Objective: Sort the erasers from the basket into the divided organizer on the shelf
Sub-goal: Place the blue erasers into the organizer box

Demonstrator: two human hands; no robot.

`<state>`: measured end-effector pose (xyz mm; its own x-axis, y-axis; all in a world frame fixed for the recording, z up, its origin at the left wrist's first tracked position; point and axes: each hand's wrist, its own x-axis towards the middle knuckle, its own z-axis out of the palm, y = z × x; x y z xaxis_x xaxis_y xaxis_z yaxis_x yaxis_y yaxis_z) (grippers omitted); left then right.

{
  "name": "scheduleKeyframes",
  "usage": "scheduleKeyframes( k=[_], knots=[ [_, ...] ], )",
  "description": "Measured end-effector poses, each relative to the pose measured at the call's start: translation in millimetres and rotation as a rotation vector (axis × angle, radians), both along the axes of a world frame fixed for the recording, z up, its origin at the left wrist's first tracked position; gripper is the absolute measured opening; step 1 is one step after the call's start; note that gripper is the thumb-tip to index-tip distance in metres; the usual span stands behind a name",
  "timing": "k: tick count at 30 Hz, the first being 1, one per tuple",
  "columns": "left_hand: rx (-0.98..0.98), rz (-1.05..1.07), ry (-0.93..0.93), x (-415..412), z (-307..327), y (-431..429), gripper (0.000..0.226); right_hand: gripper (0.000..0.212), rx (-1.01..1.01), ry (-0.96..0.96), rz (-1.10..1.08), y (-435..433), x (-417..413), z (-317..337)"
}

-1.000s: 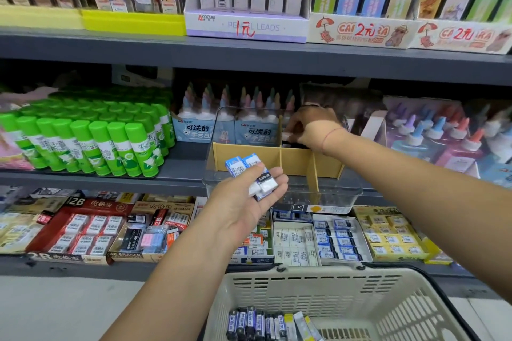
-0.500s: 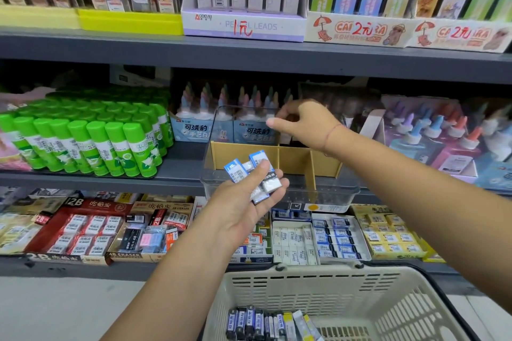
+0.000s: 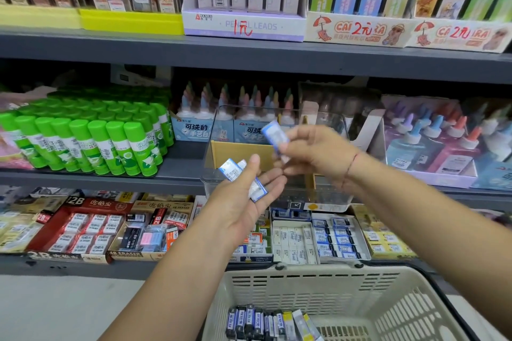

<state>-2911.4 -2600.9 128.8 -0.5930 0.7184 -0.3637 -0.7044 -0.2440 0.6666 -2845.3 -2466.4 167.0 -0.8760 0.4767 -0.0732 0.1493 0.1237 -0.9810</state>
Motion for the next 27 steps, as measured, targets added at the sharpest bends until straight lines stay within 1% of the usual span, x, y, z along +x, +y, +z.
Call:
scheduleKeyframes(
  k=[1,2,3,5,8,10,11,13,16,17,20,22,25,27],
  knots=[
    [0.002,0.011,-0.034,-0.4,0.6,-0.4,0.021,0.006,0.060,0.013,-0.041,11.4,-2.0,8.8],
    [0.006,0.023,-0.066,-1.0,1.0,-1.0,0.021,0.011,0.183,0.001,-0.087,23.7,-4.2,17.4],
    [0.010,0.030,-0.091,-1.4,1.5,-1.7,0.019,0.019,0.348,-0.048,-0.128,35.6,-5.7,25.1],
    [0.006,0.024,-0.115,-1.8,2.4,-2.1,0.016,0.023,0.680,-0.219,-0.149,55.2,-9.8,37.6],
    [0.010,0.008,-0.111,-1.4,3.9,-1.2,0.010,0.032,0.990,-0.480,-0.060,67.9,-21.1,46.7],
    [0.027,-0.002,-0.099,-1.6,3.5,-0.4,0.021,0.041,1.177,-0.585,-0.030,69.0,-32.3,46.7],
    [0.041,-0.008,-0.092,-1.7,3.1,-0.3,0.026,0.041,1.217,-0.594,-0.024,68.0,-37.4,46.1],
    [0.071,-0.024,-0.088,-1.3,3.0,-0.9,0.026,0.036,1.205,-0.571,-0.001,67.0,-45.5,44.2],
    [0.085,-0.029,-0.100,-1.2,4.1,-1.9,0.011,0.018,1.116,-0.540,0.014,68.6,-50.8,41.8],
    [0.083,-0.026,-0.098,-1.1,4.6,-2.2,0.008,0.017,1.138,-0.555,0.013,68.7,-51.8,41.1],
    [0.078,-0.018,-0.090,-0.5,6.4,-3.4,0.003,0.025,1.212,-0.605,0.006,67.3,-53.2,41.7],
    [0.075,-0.024,-0.089,0.4,7.8,-3.9,0.003,0.027,1.178,-0.621,0.008,68.5,-52.8,43.9],
    [0.064,-0.027,-0.094,0.3,8.8,-4.6,0.003,0.019,1.107,-0.614,0.011,73.3,-53.0,45.9],
    [0.055,-0.021,-0.094,-1.1,7.4,-4.8,0.004,0.017,1.154,-0.637,0.013,72.6,-53.6,45.2]
  ],
)
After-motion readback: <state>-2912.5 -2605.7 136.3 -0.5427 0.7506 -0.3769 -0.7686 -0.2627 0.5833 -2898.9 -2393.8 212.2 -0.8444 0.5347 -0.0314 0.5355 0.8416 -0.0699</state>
